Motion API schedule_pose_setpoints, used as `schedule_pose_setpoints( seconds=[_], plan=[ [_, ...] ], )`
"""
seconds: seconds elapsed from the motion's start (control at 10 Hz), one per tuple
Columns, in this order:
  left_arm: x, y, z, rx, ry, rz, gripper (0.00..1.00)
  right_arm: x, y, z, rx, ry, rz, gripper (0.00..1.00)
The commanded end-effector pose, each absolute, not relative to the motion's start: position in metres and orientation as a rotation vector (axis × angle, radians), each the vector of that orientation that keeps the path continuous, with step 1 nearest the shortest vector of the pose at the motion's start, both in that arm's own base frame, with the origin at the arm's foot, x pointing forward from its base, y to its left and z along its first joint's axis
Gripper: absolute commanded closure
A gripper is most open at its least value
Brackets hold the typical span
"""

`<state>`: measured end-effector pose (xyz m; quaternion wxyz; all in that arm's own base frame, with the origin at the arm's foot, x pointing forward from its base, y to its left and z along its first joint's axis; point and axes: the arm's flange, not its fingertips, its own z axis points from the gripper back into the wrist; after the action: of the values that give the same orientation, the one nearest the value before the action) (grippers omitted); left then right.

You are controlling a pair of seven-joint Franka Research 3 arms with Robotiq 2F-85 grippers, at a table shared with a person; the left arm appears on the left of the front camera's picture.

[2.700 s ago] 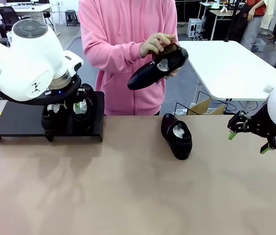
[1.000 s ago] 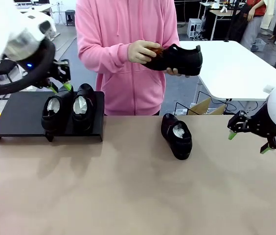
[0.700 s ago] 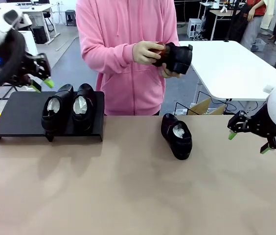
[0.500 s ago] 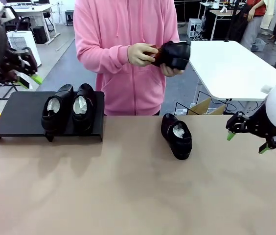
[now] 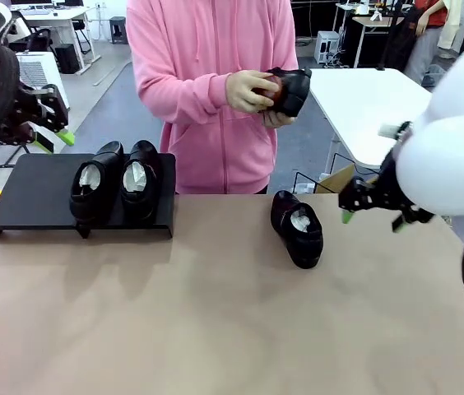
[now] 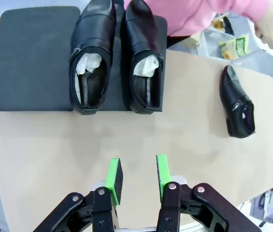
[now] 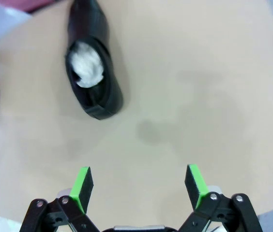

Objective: Organize the shoes by placing them on the stand.
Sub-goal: Pick up one Shoe and place it in the middle of the table.

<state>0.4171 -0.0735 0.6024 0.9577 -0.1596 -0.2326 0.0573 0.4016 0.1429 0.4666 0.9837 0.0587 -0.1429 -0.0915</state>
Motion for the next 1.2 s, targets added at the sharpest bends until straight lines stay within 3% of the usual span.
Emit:
schedule_pose_setpoints(
  seconds=[0.0, 0.2, 0.5, 1.1],
  plan=[
    [0.418, -0.070, 0.605, -0.338, -0.478, 0.116, 0.60, 0.441, 0.162, 0.462, 0.137, -0.276, -0.040, 0.00],
    [0.418, -0.070, 0.605, -0.338, -0.478, 0.116, 0.60, 0.475, 0.200, 0.444, 0.069, -0.311, 0.057, 0.00],
    [0.418, -0.070, 0.605, -0.338, -0.478, 0.116, 0.60, 0.513, 0.211, 0.416, -0.029, -0.294, 0.004, 0.00],
    [0.418, -0.070, 0.605, -0.338, -0.478, 0.116, 0.60, 0.496, 0.207, 0.408, -0.031, -0.298, 0.012, 0.00]
  ],
)
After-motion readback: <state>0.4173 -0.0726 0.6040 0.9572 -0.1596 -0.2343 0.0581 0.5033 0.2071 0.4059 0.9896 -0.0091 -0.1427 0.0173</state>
